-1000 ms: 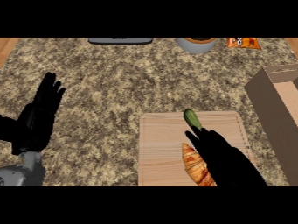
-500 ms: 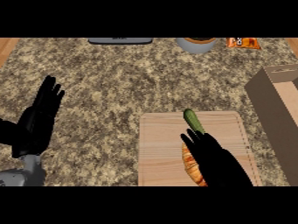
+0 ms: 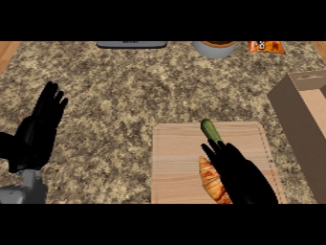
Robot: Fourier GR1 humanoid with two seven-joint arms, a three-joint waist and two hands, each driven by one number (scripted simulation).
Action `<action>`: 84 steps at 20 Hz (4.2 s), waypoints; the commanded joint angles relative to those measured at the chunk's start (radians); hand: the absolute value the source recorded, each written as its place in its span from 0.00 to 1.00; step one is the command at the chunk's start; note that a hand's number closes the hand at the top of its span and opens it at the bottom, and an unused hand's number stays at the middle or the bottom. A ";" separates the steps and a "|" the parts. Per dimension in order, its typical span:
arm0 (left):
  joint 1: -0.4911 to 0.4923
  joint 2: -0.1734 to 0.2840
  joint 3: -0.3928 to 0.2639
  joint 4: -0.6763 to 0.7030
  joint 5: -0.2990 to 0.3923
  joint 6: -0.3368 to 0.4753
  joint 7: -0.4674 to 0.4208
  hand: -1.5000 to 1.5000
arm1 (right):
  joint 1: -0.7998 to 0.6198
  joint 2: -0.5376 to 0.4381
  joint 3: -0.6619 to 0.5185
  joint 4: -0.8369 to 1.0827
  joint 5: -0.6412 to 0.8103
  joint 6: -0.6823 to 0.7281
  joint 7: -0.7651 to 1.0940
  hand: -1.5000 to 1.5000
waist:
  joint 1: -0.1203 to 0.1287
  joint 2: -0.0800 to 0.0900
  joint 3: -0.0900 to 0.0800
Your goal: Pick the croissant from the cutting board and place it in the cardboard box
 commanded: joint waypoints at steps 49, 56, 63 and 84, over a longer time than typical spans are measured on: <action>0.015 -0.073 0.059 0.044 -0.068 -0.081 -0.056 0.50 | -0.206 0.308 0.194 0.282 0.314 -0.281 0.209 1.00 | 0.010 0.001 0.000; -0.028 -0.067 0.060 0.011 -0.075 -0.056 0.021 0.50 | -0.299 0.309 0.321 0.041 0.333 -0.065 0.364 1.00 | 0.004 -0.001 0.000; -0.009 -0.065 0.062 -0.008 -0.079 -0.055 0.014 0.50 | -0.375 0.310 0.203 -0.208 0.385 -0.126 0.578 1.00 | -0.001 -0.005 -0.001; 0.001 -0.096 0.039 -0.014 -0.090 -0.050 0.017 0.50 | -0.440 0.140 -0.491 -0.171 0.338 -0.084 0.352 1.00 | 0.006 0.002 0.000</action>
